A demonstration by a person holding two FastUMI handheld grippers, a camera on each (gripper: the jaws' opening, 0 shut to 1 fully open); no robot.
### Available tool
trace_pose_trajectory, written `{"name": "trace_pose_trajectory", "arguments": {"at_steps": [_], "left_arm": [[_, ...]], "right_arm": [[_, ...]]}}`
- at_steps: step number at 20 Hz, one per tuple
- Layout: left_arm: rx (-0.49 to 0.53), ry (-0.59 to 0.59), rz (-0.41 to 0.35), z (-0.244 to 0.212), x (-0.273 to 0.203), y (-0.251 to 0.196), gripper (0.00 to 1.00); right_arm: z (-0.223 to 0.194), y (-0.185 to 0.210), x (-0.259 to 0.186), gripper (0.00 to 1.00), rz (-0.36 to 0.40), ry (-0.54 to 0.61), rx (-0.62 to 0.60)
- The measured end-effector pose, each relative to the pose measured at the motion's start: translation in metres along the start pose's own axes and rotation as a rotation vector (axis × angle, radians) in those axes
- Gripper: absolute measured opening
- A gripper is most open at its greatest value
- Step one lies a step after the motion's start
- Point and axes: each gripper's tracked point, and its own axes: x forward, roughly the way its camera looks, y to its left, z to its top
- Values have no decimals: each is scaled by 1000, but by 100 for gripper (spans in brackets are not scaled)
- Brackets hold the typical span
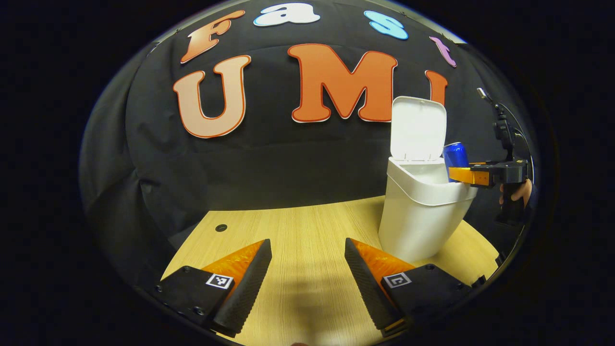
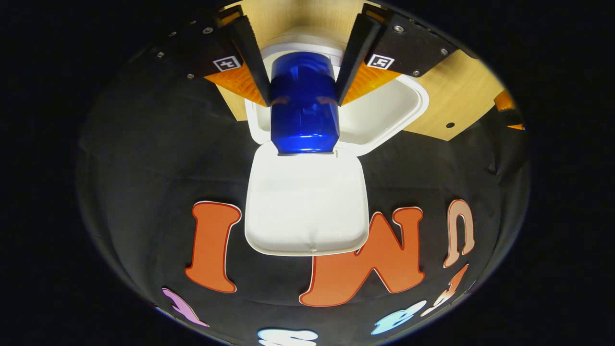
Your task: Press the lid of the desktop garbage bin to open it, pick up the crumpled paper on the desktop and throw it into the bin, then pick up the pop can on the desktop and drop it into the bin, and finally close the garbage bin lid.
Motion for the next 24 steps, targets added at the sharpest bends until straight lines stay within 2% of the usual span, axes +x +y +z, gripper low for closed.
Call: {"name": "trace_pose_trajectory", "arguments": {"at_steps": [10,24], "left_arm": [[-13,-1,-4,-2,1,0,98],[-34,5,35,-10,-5,18,98]], "right_arm": [[15,-11,-9,82,-27,-22,-9],[162,-8,-5,81,-19,-212,-101]]}}
